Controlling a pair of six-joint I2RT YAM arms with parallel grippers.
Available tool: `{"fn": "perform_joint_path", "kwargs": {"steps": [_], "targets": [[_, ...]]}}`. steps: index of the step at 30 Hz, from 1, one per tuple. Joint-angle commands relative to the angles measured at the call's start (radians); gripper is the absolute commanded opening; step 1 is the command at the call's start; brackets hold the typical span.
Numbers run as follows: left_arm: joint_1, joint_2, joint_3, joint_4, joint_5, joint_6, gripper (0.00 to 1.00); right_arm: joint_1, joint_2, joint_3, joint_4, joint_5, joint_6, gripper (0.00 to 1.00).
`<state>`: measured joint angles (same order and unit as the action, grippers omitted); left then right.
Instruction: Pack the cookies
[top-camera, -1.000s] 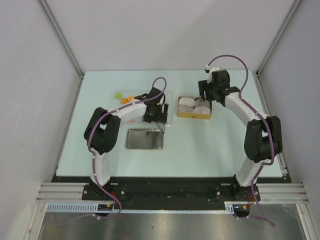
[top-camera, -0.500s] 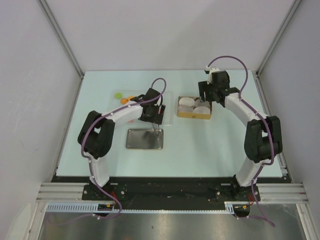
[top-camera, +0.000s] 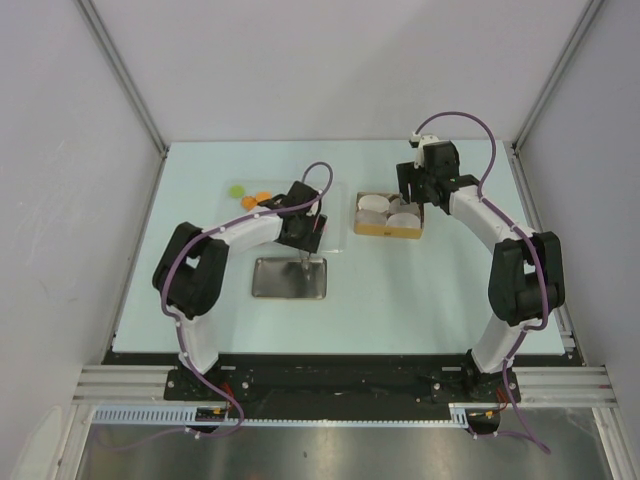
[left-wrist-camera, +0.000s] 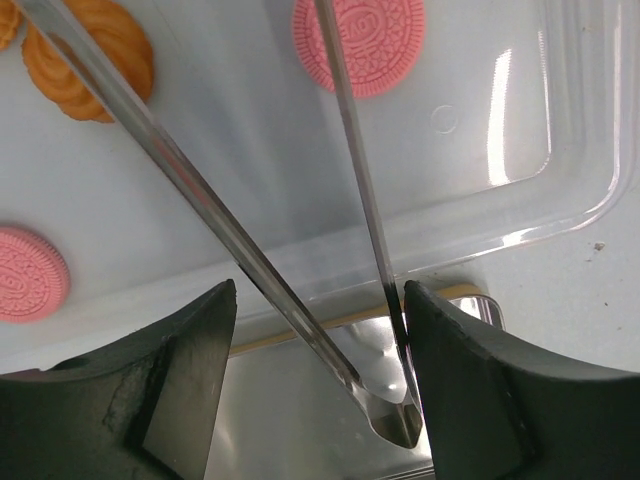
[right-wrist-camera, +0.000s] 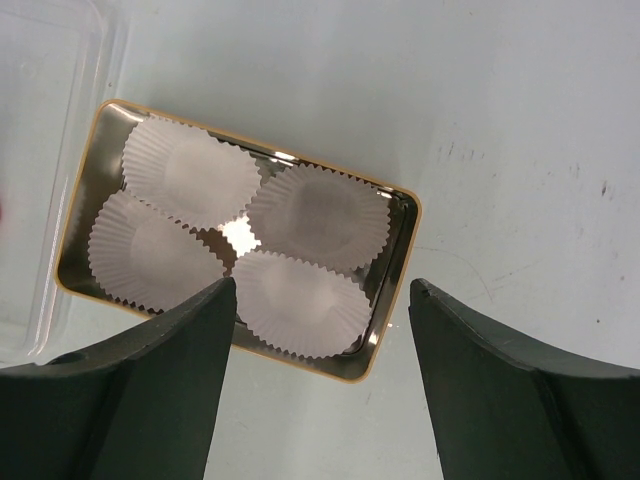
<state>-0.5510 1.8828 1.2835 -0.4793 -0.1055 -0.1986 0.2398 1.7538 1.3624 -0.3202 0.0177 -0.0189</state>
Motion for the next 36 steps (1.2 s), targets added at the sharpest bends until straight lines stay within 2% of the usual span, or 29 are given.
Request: {"fn": "perform_joint_path", "kwargs": {"steps": [1,12,18,36], "targets": [[0.025,-0.074,-0.023,0.028,-0.002,0.034,0.72,0.004,-0.051,0.001,0.02,-0.002,-0.001,0.74],[0.057,-0.111,-0.03,0.041,0.027,0.093,0.69,0.019,-0.031,0.001,0.029,0.001,-0.001,0.74],[0.071,-0.079,-0.012,0.042,0.046,0.11,0.7,0.026,-0.027,0.001,0.033,0.001,-0.004,0.74],[0.074,0.009,0.045,0.028,0.036,0.022,0.69,0.026,-0.016,0.0,0.029,-0.005,-0.003,0.73]]}}
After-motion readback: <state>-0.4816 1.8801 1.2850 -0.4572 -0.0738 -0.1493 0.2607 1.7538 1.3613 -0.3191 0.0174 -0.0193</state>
